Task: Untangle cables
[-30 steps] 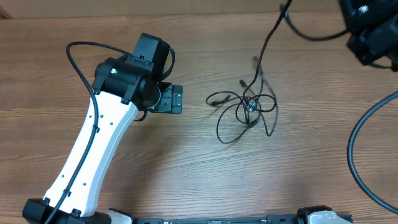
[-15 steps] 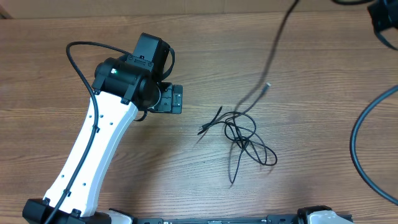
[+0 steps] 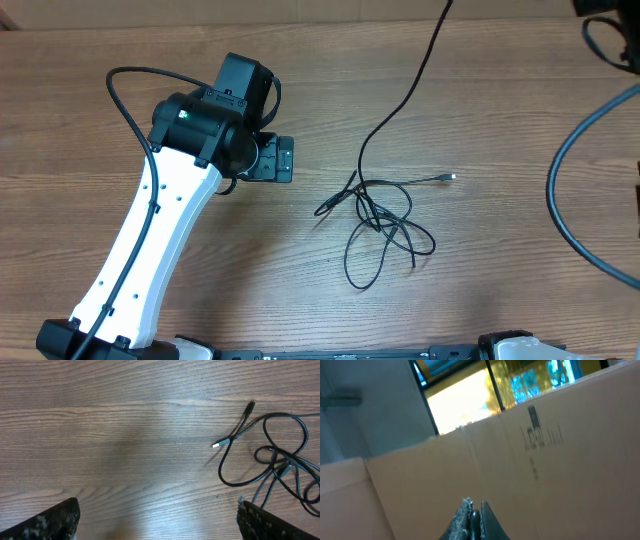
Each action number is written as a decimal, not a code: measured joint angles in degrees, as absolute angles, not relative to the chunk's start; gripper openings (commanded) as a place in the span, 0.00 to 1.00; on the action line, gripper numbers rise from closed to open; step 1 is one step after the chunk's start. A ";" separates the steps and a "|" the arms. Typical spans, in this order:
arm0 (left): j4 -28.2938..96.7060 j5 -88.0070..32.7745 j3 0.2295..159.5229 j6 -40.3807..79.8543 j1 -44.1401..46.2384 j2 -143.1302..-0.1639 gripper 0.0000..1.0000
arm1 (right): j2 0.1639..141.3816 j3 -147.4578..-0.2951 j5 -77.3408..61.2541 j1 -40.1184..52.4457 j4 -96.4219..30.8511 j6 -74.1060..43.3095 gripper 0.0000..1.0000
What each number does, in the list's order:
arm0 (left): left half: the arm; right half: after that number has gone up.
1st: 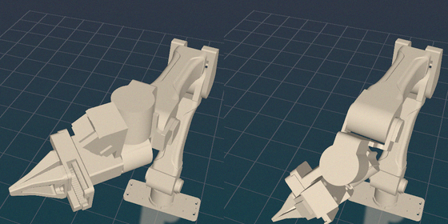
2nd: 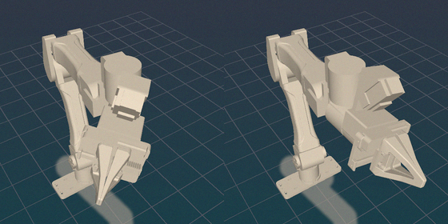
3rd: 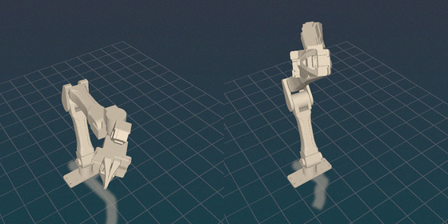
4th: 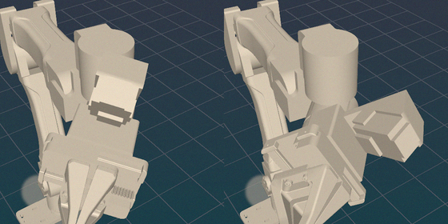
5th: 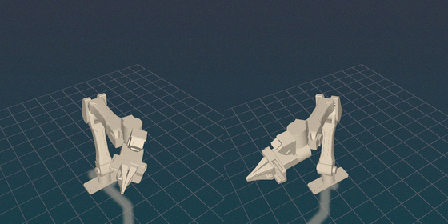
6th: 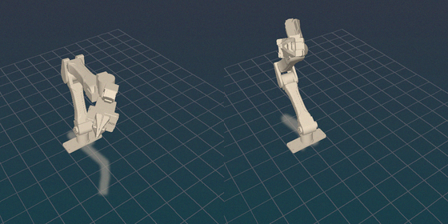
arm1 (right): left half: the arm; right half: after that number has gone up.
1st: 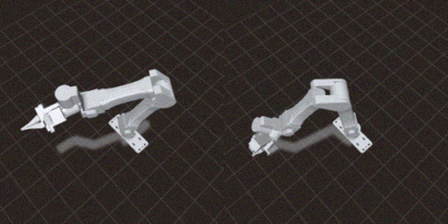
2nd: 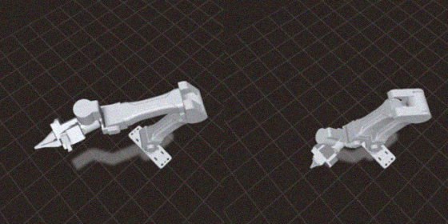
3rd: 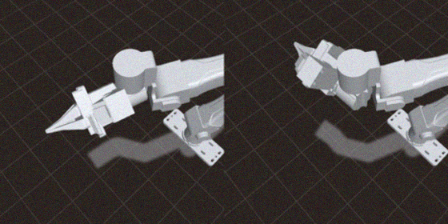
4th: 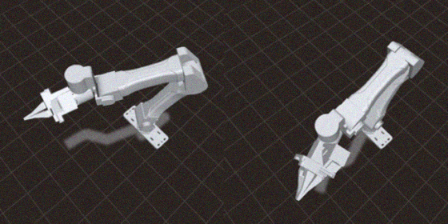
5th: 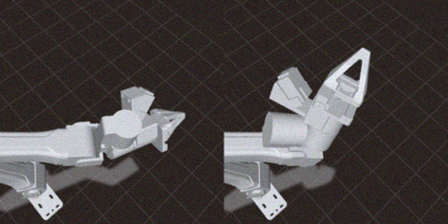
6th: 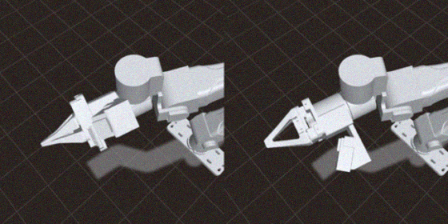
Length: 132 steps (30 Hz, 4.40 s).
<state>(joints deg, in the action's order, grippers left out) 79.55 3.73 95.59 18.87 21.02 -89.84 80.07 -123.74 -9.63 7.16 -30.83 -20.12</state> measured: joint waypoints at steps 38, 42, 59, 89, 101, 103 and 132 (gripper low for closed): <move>42.22 -46.00 95.59 -15.09 25.26 -104.40 0.04 | 80.86 -123.76 -25.58 7.11 -35.97 -23.79 0.04; 42.17 -48.42 95.59 -14.98 25.15 -104.38 0.04 | 80.62 -123.76 -19.64 6.09 -41.36 -23.79 0.04; 30.79 -43.77 97.84 -4.60 20.91 -75.88 0.04 | 82.28 -124.22 -0.60 3.03 -75.11 -23.88 1.00; 22.98 -9.56 97.91 46.13 20.88 -69.65 0.04 | 85.78 -124.18 -48.82 3.14 -86.94 22.61 1.00; 6.52 -4.32 97.91 59.68 20.88 -69.65 0.04 | 85.78 -124.18 -52.73 7.35 -84.49 24.71 1.00; 5.63 -3.42 97.91 60.14 20.88 -69.65 0.04 | 85.78 -124.18 -52.95 7.55 -84.47 24.71 1.00; 12.27 -18.81 97.91 68.77 29.71 -81.03 0.04 | 86.39 -124.18 -59.70 8.36 -79.79 25.15 1.00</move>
